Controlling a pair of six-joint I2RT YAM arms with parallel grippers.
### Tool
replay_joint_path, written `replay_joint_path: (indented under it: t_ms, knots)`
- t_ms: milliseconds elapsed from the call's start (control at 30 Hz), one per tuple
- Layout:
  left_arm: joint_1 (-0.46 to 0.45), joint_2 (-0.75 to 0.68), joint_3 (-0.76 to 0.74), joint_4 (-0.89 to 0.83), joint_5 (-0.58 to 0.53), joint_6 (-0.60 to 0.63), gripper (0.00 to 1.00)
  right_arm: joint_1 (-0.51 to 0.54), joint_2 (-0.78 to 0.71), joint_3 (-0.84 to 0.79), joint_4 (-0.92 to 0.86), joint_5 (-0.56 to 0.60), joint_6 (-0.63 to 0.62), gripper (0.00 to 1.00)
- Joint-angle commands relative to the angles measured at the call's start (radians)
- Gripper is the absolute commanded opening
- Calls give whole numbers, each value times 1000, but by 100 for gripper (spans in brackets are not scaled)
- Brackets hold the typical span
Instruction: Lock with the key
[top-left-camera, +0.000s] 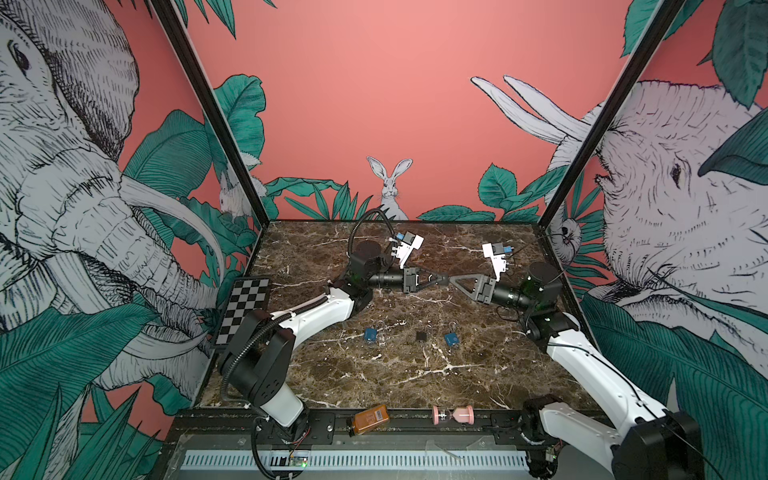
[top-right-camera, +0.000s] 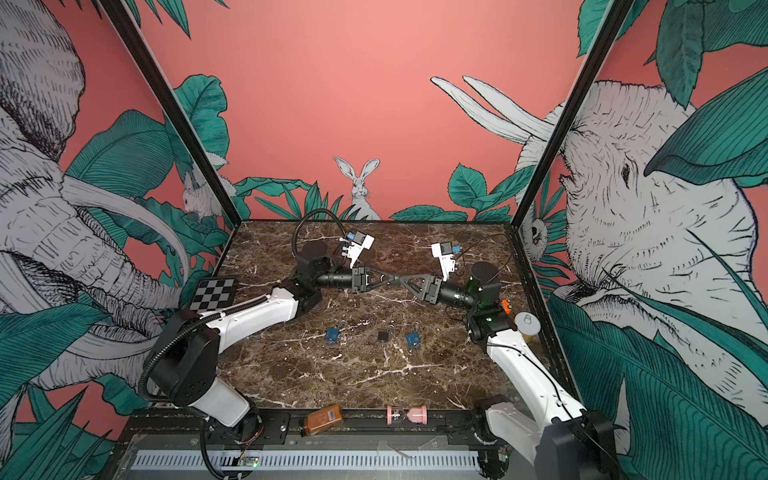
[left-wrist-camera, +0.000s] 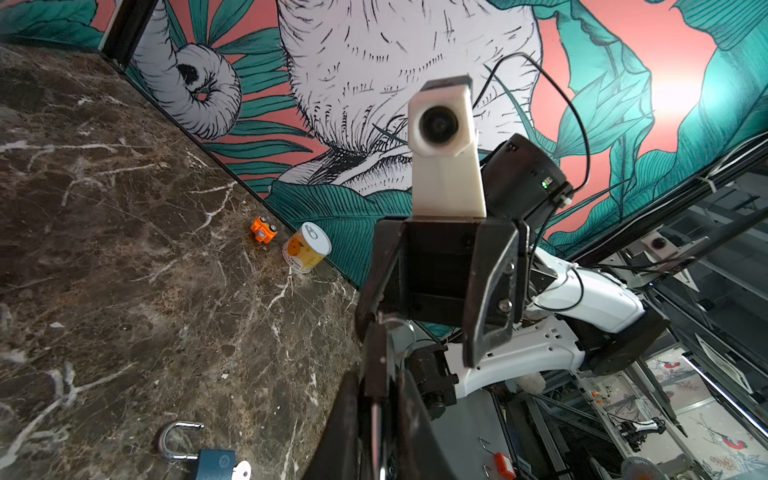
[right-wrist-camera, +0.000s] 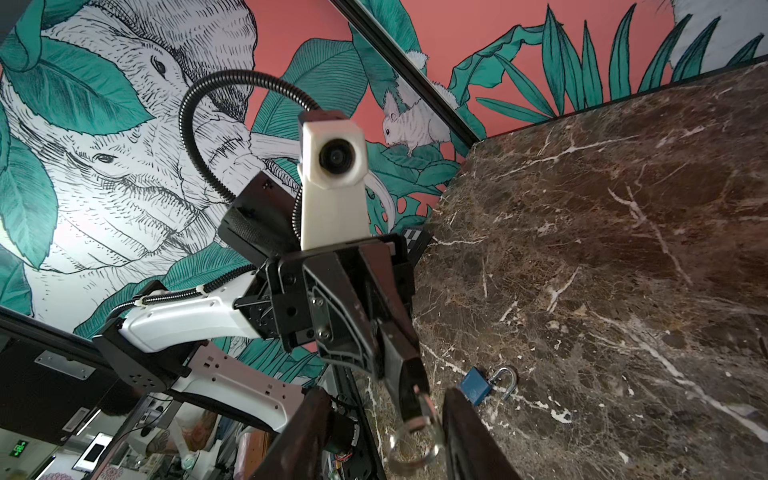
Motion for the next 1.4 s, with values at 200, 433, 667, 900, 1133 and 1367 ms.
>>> replay_joint_path:
  t_ms: [200,433,667,900,1133,1367]
  knots:
    - [8,3,31,90,76,-33,0,-1,-5,24,30,-38,8,37]
    - [4,-2,19,116,94,-46,0,-3,24,38,45,-26,8,36]
    - [5,-3,17,118,100,-52,0,-3,41,44,70,-29,17,29]
    - [4,4,22,117,101,-54,0,-9,21,34,64,-28,17,23]
    - [4,9,20,124,104,-61,0,-19,8,26,63,-31,17,19]
    - [4,9,23,125,100,-61,0,-25,-1,12,80,-47,28,7]
